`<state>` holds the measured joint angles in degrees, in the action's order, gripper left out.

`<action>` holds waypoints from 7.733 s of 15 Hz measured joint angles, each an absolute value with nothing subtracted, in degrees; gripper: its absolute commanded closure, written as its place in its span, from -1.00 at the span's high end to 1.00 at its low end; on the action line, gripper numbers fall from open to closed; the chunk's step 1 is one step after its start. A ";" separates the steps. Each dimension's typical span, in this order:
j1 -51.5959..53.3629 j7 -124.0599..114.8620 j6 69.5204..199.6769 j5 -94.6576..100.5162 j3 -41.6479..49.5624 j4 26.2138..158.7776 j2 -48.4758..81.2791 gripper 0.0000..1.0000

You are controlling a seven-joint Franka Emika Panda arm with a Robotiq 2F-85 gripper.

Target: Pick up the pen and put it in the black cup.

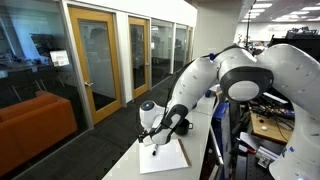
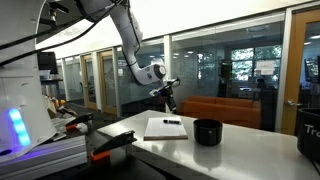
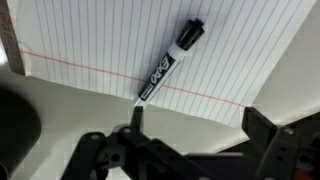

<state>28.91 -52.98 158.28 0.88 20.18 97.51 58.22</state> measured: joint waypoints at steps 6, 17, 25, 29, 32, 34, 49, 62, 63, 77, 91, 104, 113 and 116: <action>29.87 -58.28 157.44 2.02 21.45 101.58 58.34 1.00; 28.60 -58.66 166.02 2.03 21.22 106.56 58.91 1.00; 27.42 -55.72 172.76 1.26 20.38 108.51 59.36 0.32; 27.66 -54.41 173.71 0.47 18.91 108.14 59.37 -0.22; 27.75 -53.23 174.61 0.09 18.07 107.94 59.37 -0.66; 27.68 -52.07 175.61 -0.54 17.96 108.04 59.37 -0.94; 30.86 -38.53 186.43 -11.18 22.15 115.81 50.44 -0.91; 58.08 -35.49 188.94 -31.63 46.47 126.90 55.58 -0.91; 59.03 -35.49 188.86 -32.30 47.43 127.49 56.53 -0.91; 58.77 -35.67 186.00 -33.73 52.78 131.45 65.63 -0.91; 54.25 -36.45 185.93 -33.71 47.79 129.69 70.14 -0.91; 43.18 -35.02 188.04 -33.38 44.51 122.67 70.33 -0.10; 40.54 -31.93 190.65 -33.38 42.47 121.54 70.44 1.00; 40.52 -29.55 190.76 -32.25 39.54 120.05 66.90 1.00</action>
<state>40.52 -29.55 190.76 -32.25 39.54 120.05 66.90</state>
